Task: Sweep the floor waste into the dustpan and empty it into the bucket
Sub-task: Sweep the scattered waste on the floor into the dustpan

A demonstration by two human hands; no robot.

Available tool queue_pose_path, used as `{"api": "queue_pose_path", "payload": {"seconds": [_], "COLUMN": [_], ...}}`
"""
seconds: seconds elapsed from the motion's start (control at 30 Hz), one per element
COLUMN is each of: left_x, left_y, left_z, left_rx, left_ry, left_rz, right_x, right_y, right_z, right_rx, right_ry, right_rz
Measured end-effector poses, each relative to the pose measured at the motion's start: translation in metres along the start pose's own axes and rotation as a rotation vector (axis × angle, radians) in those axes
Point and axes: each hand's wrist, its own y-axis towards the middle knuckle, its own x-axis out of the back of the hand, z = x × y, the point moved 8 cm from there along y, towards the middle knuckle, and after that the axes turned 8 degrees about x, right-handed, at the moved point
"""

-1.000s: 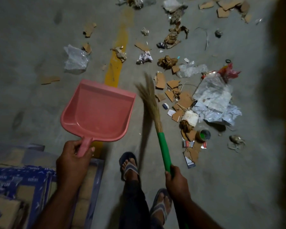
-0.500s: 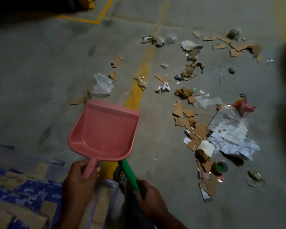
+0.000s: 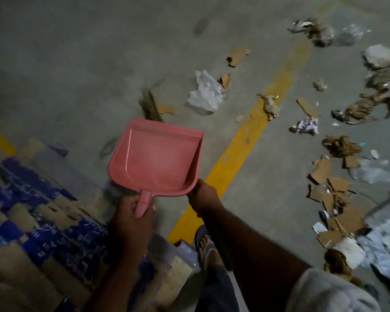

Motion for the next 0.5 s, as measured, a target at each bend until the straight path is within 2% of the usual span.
{"api": "queue_pose_path", "payload": {"seconds": [0.13, 0.2, 0.3, 0.37, 0.5], "left_x": [-0.001, 0.0, 0.006, 0.009, 0.008], "left_y": [0.041, 0.057, 0.079, 0.091, 0.12], "left_z": [-0.011, -0.015, -0.027, -0.041, -0.07], "left_rx": [0.023, 0.044, 0.029, 0.014, -0.002], "left_ry": [-0.014, -0.02, -0.008, 0.014, 0.028], "left_rz": [-0.027, -0.032, -0.054, -0.064, -0.075], "right_x": [0.013, 0.01, -0.008, -0.017, 0.0], "right_y": [0.019, 0.013, -0.008, -0.026, -0.014], "right_z": [-0.016, -0.02, -0.019, -0.002, 0.046], "right_rx": [-0.346, -0.439, -0.438, -0.425, -0.268], "right_ry": [0.324, 0.396, 0.424, 0.437, 0.406], "right_rz": [-0.125, -0.198, -0.301, -0.305, -0.3]}}
